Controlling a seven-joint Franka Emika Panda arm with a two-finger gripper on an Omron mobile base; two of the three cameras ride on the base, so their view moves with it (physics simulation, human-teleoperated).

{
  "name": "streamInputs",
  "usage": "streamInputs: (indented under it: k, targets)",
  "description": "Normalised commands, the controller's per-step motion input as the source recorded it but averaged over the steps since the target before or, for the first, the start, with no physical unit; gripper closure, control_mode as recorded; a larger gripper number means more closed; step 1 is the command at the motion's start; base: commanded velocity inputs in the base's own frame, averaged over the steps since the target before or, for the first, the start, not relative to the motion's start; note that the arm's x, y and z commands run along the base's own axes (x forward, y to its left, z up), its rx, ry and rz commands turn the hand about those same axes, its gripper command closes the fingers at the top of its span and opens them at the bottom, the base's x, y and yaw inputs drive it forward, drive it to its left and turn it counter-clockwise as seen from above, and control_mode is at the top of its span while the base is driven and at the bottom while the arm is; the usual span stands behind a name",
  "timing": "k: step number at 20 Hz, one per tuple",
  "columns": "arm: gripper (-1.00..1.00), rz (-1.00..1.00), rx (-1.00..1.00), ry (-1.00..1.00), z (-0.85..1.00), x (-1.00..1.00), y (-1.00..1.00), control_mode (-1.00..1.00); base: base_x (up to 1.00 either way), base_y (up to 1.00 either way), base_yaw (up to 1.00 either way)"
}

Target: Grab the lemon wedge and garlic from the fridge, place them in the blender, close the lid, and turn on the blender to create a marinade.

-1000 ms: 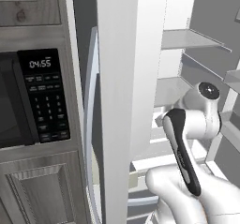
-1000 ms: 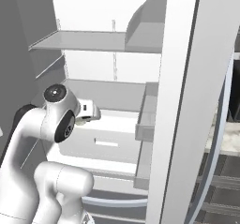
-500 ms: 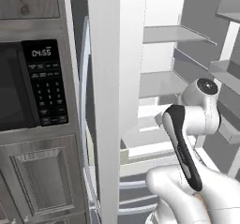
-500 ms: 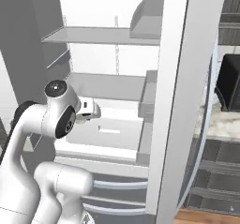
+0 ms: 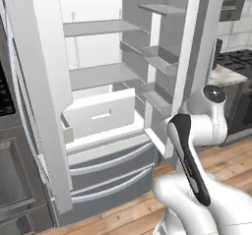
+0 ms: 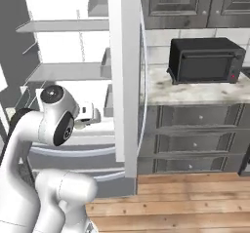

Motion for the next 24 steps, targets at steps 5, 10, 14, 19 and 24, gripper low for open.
streamInputs:
  k: [5,10,14,19,24]
  targets:
    - [1.0,0.0,0.0,0.0,0.0,0.0,0.0,1.0,0.0,-0.94,-0.63]
    - [1.0,0.0,0.0,0.0,0.0,0.0,0.0,1.0,0.16,-0.96,-0.67]
    - [1.0,0.0,0.0,0.0,0.0,0.0,0.0,1.0,0.54,-0.96,-0.46]
    - [1.0,0.0,0.0,0.0,0.0,0.0,0.0,1.0,0.78,-0.93,-0.18]
    - [1.0,0.0,0.0,0.0,0.0,0.0,0.0,1.0,1.0,-0.74,0.04]
